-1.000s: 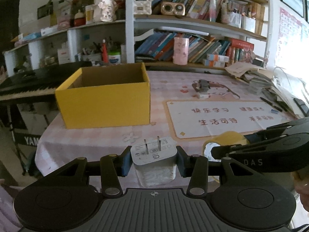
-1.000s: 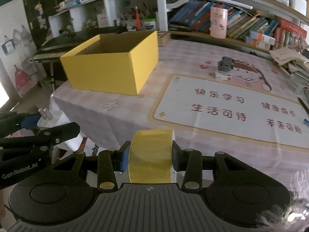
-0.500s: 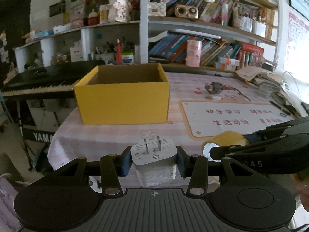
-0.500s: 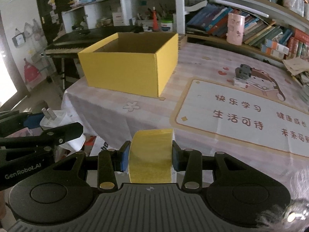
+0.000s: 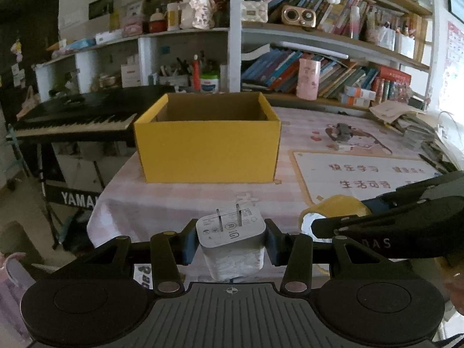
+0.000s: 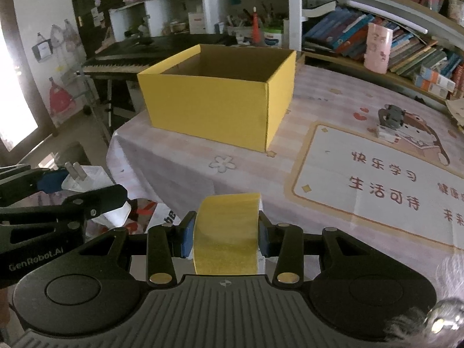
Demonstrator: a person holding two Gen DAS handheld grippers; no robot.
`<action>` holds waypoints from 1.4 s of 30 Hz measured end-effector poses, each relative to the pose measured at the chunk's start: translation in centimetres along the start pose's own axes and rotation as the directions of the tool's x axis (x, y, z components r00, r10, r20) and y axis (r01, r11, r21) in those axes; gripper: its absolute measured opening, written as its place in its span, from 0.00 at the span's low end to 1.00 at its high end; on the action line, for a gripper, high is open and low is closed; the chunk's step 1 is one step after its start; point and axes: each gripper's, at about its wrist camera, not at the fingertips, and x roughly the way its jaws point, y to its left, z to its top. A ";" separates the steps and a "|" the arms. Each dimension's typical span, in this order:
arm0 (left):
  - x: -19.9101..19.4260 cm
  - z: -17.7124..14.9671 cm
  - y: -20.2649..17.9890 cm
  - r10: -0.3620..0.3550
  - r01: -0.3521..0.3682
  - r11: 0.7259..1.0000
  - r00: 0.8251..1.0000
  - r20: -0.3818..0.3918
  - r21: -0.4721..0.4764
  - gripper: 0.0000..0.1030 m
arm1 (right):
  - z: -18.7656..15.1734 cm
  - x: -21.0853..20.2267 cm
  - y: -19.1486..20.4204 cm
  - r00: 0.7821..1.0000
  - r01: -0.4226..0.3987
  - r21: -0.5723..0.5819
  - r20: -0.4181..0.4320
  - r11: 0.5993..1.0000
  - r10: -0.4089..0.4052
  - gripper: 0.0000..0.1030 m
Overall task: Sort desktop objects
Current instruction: 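Carry the charger in the left tool while the right tool carries the tape roll over the box, then lower into the yellow box and open the left tool while the right tool releases the tape roll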
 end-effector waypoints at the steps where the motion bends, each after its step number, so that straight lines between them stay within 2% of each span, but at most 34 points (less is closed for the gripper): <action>1: 0.0 0.0 0.2 0.004 -0.004 1.000 1.000 -0.002 -0.003 0.44 | 0.1 0.1 0.1 1.000 -0.005 -0.003 -0.001 1.000 0.005 0.37; 11: 0.1 0.4 1.8 0.051 -0.051 0.998 0.999 0.001 -0.041 0.44 | 1.3 1.3 1.8 0.999 -0.051 -0.067 -0.007 0.996 0.051 0.37; 18: 1.2 2.1 2.2 0.065 -0.063 0.997 0.997 0.041 -0.042 0.44 | 3.4 2.0 1.4 0.998 -0.065 -0.070 0.022 0.995 0.067 0.37; 24: 2.9 5.3 2.6 0.086 -0.082 0.996 0.990 0.109 -0.040 0.44 | 7.4 2.2 0.3 0.991 -0.073 -0.083 0.108 0.994 0.082 0.37; 33: 7.1 10.8 2.8 0.115 -0.113 0.993 0.977 0.180 -0.023 0.44 | 14.2 3.9 -2.5 0.969 -0.079 -0.095 0.227 0.992 0.099 0.37; 42: 12.5 15.4 3.3 0.155 -0.155 0.988 0.968 0.197 -0.019 0.44 | 20.0 7.6 -4.9 0.953 -0.149 -0.107 0.249 0.983 0.171 0.36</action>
